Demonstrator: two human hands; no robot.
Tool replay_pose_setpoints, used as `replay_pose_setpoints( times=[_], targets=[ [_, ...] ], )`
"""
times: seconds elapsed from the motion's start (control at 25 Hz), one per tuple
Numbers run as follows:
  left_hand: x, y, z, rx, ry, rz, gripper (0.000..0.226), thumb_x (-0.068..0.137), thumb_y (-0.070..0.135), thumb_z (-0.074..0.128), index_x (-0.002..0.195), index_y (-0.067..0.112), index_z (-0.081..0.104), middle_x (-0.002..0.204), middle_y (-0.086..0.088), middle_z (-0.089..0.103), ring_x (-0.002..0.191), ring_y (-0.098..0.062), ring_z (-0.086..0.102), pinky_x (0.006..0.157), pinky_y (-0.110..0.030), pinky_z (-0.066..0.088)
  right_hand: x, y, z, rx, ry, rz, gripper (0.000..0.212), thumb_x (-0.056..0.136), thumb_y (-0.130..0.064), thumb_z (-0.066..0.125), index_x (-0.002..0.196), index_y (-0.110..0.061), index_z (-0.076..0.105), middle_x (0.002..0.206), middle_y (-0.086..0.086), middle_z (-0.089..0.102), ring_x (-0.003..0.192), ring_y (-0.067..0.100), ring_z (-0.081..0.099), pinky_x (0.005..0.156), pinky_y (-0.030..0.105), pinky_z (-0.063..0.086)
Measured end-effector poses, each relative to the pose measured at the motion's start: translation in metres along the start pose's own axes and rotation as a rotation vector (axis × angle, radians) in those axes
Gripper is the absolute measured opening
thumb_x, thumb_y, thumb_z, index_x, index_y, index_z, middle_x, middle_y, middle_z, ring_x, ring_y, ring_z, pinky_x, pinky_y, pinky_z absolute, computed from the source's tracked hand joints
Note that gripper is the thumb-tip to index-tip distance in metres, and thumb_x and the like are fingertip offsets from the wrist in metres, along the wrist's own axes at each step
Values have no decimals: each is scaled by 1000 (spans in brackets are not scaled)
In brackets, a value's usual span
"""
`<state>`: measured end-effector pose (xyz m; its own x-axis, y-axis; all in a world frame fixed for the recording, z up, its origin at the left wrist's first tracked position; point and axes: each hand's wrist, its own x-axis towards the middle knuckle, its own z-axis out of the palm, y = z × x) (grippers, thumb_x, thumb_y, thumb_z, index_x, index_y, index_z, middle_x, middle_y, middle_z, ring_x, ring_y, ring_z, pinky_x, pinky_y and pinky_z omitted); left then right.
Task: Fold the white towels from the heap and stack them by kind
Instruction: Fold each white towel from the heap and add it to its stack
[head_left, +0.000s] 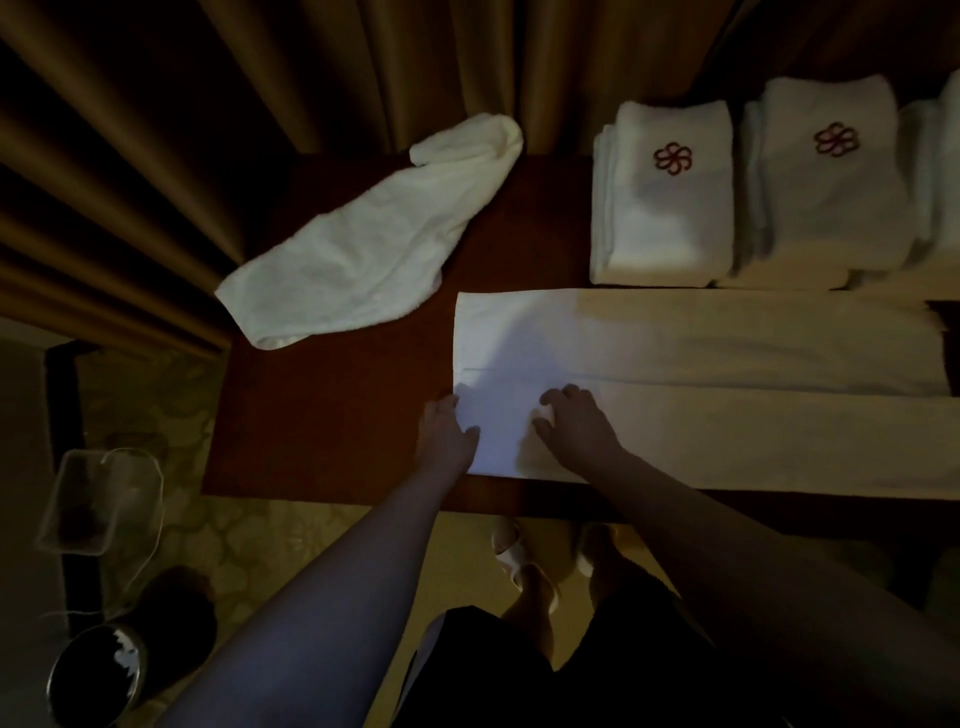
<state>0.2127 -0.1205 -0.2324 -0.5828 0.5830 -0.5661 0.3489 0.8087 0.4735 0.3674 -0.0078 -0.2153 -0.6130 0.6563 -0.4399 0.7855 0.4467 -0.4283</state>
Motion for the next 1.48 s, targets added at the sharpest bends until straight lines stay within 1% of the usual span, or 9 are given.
replay_pose_setpoints(
  times=[0.16,0.28,0.44,0.56,0.64,0.8,1.0,1.32,1.48],
  targets=[
    [13,-1,-4,-34,-53,-28,56,92,27,62,142,17,40,140,-10,39,121,-31,48,100,-42,44,25,-33,8,4,1,-134,40,95,-27,50,131,-9,48,128,15,48,119,30,43,94,39,42],
    [17,-5,-2,-83,-2,-69,42,90,30,63,128,18,51,126,-8,55,104,-26,58,83,-36,50,40,-47,19,-87,31,-178,39,95,-24,48,131,-9,47,131,15,47,119,30,43,93,40,43],
    [15,-1,-1,-28,42,-103,37,88,33,67,119,17,53,110,-4,63,96,-21,61,68,-28,43,57,-46,23,-227,84,-151,42,96,-25,44,134,-8,42,137,18,43,123,34,41,102,44,36],
    [15,3,5,-24,30,-157,42,86,36,69,117,14,53,113,-5,62,101,-22,60,70,-28,44,65,-41,20,-269,36,-175,41,96,-28,41,132,-8,43,136,17,41,121,33,40,98,43,39],
    [18,3,8,35,37,-223,51,82,41,72,120,12,52,118,-8,61,107,-26,58,80,-34,50,71,-40,15,-270,10,-177,39,97,-27,40,132,-10,44,136,16,41,121,32,39,95,43,41],
    [20,6,9,167,2,-282,48,84,47,68,117,13,58,118,-7,61,111,-28,57,90,-41,48,74,-34,7,-276,-89,-212,42,94,-12,40,136,-11,40,139,16,36,125,32,34,96,45,43],
    [4,8,2,-3,123,-123,19,90,33,64,97,17,58,95,-3,64,87,-19,59,65,-28,39,81,-34,-2,-237,-192,-215,46,93,-6,41,138,-13,40,141,14,32,130,31,28,103,45,39],
    [0,-5,-5,-101,116,-286,20,97,29,55,107,12,52,106,-11,64,97,-30,61,71,-34,46,77,-24,-2,-176,-221,-251,49,93,-3,40,141,-12,38,145,13,30,134,28,25,106,42,35],
    [-2,-11,-8,-3,50,-200,21,92,31,60,106,17,54,103,-6,65,93,-26,61,69,-31,46,72,-16,1,-161,-60,-260,44,91,-6,44,135,-9,44,137,14,41,124,28,37,91,42,46]
  ],
)
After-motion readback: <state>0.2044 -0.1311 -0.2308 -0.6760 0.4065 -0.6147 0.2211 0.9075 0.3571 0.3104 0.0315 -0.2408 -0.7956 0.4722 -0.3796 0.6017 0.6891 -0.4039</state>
